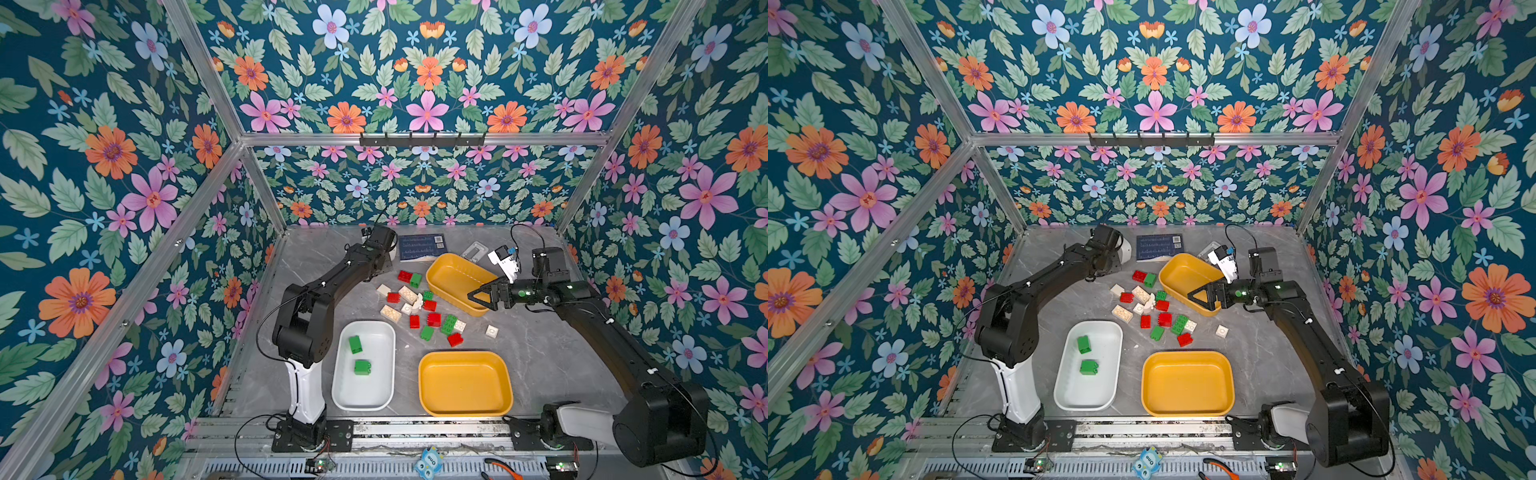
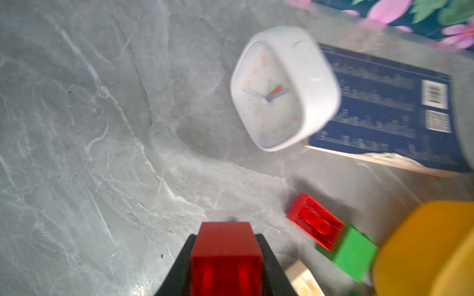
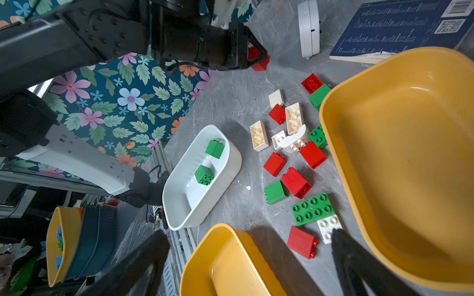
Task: Sort the legos into containers by color
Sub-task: 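Carry the red brick with the left gripper into the farther yellow tray and release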
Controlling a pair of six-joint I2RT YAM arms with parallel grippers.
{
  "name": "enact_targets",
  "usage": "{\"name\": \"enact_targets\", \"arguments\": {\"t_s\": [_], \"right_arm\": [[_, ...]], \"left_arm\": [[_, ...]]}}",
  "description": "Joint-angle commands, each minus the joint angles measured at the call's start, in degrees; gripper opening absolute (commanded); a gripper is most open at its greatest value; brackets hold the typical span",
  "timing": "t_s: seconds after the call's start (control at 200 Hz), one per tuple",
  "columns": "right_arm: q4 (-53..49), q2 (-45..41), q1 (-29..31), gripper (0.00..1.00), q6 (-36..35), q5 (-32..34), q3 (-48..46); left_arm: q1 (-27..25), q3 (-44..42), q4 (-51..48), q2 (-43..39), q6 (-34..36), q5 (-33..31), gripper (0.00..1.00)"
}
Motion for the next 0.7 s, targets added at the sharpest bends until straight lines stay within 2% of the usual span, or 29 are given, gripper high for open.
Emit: {"name": "enact_targets", "arguments": {"t_s": [0.0,0.175,0.42,0.6,0.695], "right_arm": [[1.65,-0.24,-0.48,0.99,1.81,-1.2,-0.56],[4.36,-1.09,-2.13,0.99,4.12,-1.59,-1.98],[4.18,-2.3,-2.95,0.99,4.53,-1.02,-2.7],[3.25,-3.17,-2.99,0.99,4.4,-0.17,-2.91],[2.49,-3.55,-3.1,0.99,4.03,0.35,-3.14]], "left_arm": [[-2.32,1.79,-3.29,-2.22,4.92,6.54,0.29],[-7.65,5.37,-0.08,-1.95,7.14,15.28,0.28],[-11.18,9.22,11.43,5.74,9.28,24.2,0.28],[-12.02,13.74,12.59,12.74,10.14,25.15,0.3],[-12.02,15.21,12.32,15.2,10.53,23.81,0.39]]}}
